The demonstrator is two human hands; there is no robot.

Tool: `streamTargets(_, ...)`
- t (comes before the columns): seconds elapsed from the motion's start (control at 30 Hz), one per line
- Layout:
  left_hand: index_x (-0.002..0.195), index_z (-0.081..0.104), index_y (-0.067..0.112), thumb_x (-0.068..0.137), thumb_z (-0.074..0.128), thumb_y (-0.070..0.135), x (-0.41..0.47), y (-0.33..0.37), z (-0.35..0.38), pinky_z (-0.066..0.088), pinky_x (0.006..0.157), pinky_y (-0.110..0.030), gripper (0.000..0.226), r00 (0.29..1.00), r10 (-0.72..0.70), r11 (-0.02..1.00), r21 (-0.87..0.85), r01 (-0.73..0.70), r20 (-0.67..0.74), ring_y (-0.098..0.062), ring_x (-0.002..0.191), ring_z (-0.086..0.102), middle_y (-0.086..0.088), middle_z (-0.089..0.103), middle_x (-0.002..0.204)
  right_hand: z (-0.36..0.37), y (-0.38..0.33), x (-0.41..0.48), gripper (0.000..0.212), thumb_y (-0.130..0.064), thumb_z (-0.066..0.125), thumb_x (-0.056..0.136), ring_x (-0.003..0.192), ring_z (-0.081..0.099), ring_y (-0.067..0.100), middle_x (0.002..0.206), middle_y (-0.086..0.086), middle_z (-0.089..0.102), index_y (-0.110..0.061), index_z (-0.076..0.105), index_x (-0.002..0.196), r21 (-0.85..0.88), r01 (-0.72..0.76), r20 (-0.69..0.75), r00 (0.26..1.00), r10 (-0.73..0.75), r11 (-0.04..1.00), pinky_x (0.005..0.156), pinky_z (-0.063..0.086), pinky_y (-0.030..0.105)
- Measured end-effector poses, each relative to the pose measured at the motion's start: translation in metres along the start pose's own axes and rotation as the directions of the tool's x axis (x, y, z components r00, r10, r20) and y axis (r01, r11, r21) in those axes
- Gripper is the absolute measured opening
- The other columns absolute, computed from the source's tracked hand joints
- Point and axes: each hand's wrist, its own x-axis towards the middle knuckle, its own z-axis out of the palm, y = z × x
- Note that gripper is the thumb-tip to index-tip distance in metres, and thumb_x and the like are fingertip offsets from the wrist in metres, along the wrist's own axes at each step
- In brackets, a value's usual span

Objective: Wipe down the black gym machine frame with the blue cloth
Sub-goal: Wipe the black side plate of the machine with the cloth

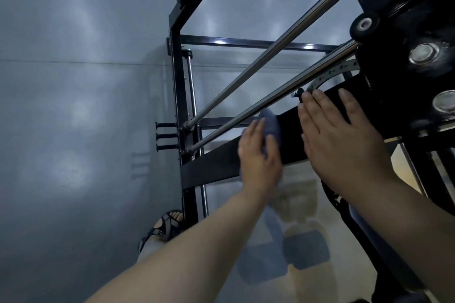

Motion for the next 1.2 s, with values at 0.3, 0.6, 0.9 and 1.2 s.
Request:
streamTargets(0.3,0.136,0.056,0.025,0.097,0.040,0.044,0.056,-0.087,-0.019,0.040,0.113,-0.047,0.046,0.884,-0.464,0.881,-0.130,0.455,-0.052,-0.024,0.127,0.050,-0.001,0.044,0.148,0.013,-0.002,0.004,0.054,-0.013,0.046,0.096,0.147,0.030,0.033,0.153,0.021,0.046,0.002,0.045,0.148,0.220,-0.083,-0.133,0.985,0.114,0.972,0.125,0.001,0.044)
streamTargets(0.6,0.148,0.049,0.027,0.097,0.043,0.041,-0.009,-0.008,-0.004,0.023,0.120,-0.022,0.053,0.995,0.086,0.993,-0.080,-0.081,0.060,-0.008,0.144,0.031,0.005,0.036,0.157,0.005,-0.003,0.001,0.064,-0.026,0.020,0.101,0.153,0.022,0.038,0.163,0.027,0.024,0.009,0.028,0.153,-0.076,-0.006,0.019,1.000,0.008,0.997,0.126,0.000,0.054)
streamTargets(0.9,0.141,0.053,0.027,0.092,0.038,0.037,0.010,0.012,0.002,0.043,0.109,-0.053,0.052,0.837,-0.545,0.834,-0.136,0.534,-0.056,-0.035,0.125,0.052,-0.009,0.041,0.148,-0.030,0.008,0.000,0.062,-0.020,0.026,0.087,0.125,0.060,0.042,0.133,0.029,0.062,0.008,0.069,0.121,-0.121,0.153,0.129,0.982,-0.137,0.981,0.118,0.015,0.049)
streamTargets(1.2,0.149,0.046,0.036,0.101,0.048,0.033,-0.038,0.129,0.023,0.021,0.121,-0.029,0.049,0.971,0.132,0.979,-0.180,-0.097,0.197,-0.009,0.148,0.020,0.011,0.026,0.161,-0.081,0.068,-0.022,0.061,-0.023,0.023,0.101,0.154,0.023,0.032,0.165,0.021,0.023,0.004,0.024,0.156,-0.103,-0.015,0.090,0.996,0.024,0.995,0.126,0.015,0.045)
